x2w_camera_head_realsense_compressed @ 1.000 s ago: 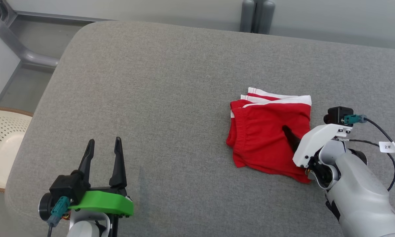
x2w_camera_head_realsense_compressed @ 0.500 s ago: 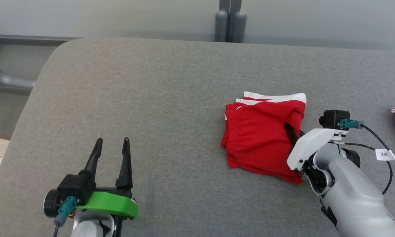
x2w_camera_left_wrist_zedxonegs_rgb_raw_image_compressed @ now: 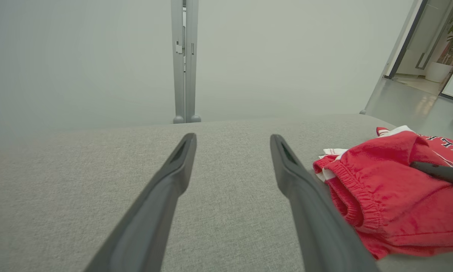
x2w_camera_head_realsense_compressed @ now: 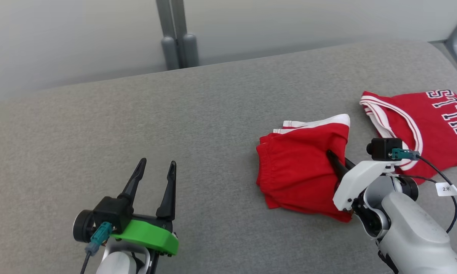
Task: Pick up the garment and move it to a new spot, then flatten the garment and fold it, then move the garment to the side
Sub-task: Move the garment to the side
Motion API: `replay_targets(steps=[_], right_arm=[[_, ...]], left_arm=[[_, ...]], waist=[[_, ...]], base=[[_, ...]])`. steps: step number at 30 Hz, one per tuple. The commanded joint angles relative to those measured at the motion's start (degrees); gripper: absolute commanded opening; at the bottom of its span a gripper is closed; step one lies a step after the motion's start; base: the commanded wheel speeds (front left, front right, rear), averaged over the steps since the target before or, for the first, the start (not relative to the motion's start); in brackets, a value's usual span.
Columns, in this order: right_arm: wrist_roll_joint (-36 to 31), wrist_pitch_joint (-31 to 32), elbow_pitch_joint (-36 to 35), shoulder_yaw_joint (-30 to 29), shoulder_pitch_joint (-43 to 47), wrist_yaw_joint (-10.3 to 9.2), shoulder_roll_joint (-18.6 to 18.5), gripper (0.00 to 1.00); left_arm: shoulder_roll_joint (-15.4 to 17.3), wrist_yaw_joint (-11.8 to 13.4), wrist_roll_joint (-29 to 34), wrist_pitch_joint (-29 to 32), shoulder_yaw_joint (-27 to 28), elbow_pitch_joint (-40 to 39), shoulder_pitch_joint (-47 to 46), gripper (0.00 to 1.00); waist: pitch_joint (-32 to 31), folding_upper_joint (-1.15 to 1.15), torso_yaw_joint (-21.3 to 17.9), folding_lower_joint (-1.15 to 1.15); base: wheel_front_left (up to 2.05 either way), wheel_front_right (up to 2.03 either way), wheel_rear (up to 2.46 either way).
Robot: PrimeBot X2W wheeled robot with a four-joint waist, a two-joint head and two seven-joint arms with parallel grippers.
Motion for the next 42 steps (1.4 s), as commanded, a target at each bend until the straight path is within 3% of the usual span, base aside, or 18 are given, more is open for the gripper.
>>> replay_targets(steps=[1,7,13,20,28,42], right_arm=[[0.3,-0.3,-0.6,0.3,0.4,0.03,-0.4,0.00],[0.2,-0.8,-2.1,1.8,-0.1,0.03,-0.4,0.00],[0.7,-1.4,-2.8,4.0,-1.9,0.03,-0.8,0.00],[2.2,-1.2,-4.9,11.0,-8.0,0.03,-6.4,0.00],[6.3,0.2,-5.0,20.3,-18.2,0.02,-15.7,0.00],[13.3,2.3,-8.4,31.6,-30.2,0.02,-37.5,0.00]], left_arm=[[0.3,-0.2,-0.2,0.0,-0.2,0.2,-1.0,1.00],[0.5,-0.1,-0.2,0.0,-1.1,0.7,-2.7,1.00],[1.2,-0.1,0.1,0.6,-1.7,0.6,-4.2,1.00],[2.2,0.0,0.7,1.7,-2.4,0.1,-5.9,1.00],[3.5,0.2,1.5,3.5,-3.0,-1.4,-8.5,1.00],[6.2,1.3,2.4,6.6,-3.1,-6.2,-10.9,1.00]], waist=[[-0.6,0.00,-8.7,0.00],[1.1,0.00,-13.0,0.00],[3.1,0.00,-13.7,0.00],[7.3,0.00,-11.9,0.00],[13.7,0.00,-8.7,0.00],[24.0,0.00,-4.7,0.00]], base=[[0.00,0.00,0.00],[0.00,0.00,0.00],[0.00,0.00,0.00],[0.00,0.00,0.00],[0.00,0.00,0.00],[0.00,0.00,0.00]])
